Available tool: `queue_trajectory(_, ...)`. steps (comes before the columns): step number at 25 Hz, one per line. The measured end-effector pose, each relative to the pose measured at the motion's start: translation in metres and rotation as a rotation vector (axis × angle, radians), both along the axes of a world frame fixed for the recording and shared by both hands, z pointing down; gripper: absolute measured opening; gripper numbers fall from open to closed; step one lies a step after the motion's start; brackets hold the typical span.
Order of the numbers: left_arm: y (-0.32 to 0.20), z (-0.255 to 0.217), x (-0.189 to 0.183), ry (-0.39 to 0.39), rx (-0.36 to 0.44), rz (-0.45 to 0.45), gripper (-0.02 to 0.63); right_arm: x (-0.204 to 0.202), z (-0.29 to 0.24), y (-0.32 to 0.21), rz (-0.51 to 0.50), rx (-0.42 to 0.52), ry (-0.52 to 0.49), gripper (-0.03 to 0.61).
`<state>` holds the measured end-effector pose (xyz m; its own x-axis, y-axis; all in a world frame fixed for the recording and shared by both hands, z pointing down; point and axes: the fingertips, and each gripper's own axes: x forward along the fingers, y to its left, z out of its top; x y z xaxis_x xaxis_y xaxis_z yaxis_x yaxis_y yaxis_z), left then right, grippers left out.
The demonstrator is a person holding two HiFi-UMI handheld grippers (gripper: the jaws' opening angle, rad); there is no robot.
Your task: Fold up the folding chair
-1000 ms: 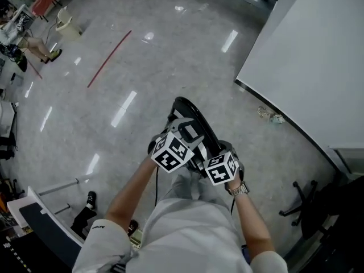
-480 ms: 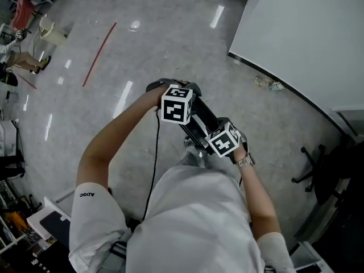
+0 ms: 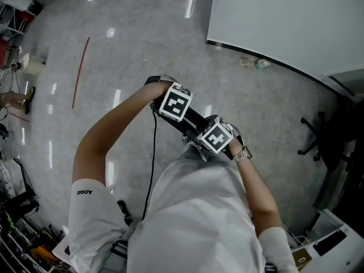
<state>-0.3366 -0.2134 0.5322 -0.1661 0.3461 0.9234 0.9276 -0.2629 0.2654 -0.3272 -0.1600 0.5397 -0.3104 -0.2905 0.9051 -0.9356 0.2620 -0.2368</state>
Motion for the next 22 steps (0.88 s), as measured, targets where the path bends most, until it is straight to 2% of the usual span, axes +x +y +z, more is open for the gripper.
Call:
queue_trajectory(2, 0.004, 0.004, -0.002, -0.02, -0.012, 0.034, 0.084, 0.003, 0.0, -0.001, 0.004, 0.002, -0.015, 0.081)
queue_trajectory(6, 0.013, 0.002, 0.011, -0.039, -0.042, 0.049, 0.084, 0.013, -0.002, 0.005, 0.029, -0.003, -0.046, 0.081)
queue_trajectory(8, 0.011, 0.005, 0.009, -0.043, -0.014, 0.054, 0.084, 0.016, -0.002, 0.01, 0.039, -0.001, -0.052, 0.081)
queue_trajectory(11, 0.014, 0.014, 0.015, 0.01, 0.08, 0.098, 0.08, 0.026, 0.002, 0.024, 0.068, -0.002, -0.049, 0.081)
queue_trajectory(13, 0.014, 0.019, 0.019, -0.007, 0.127, 0.126, 0.078, 0.032, 0.003, 0.027, 0.094, 0.0, -0.042, 0.081)
queue_trajectory(17, 0.013, 0.021, 0.025, -0.054, 0.144, 0.148, 0.078, 0.038, 0.004, 0.027, 0.106, 0.018, -0.016, 0.058)
queue_trajectory(22, 0.038, 0.015, 0.042, 0.0, 0.163, 0.125, 0.066, 0.046, -0.002, 0.054, 0.145, 0.049, -0.057, 0.058)
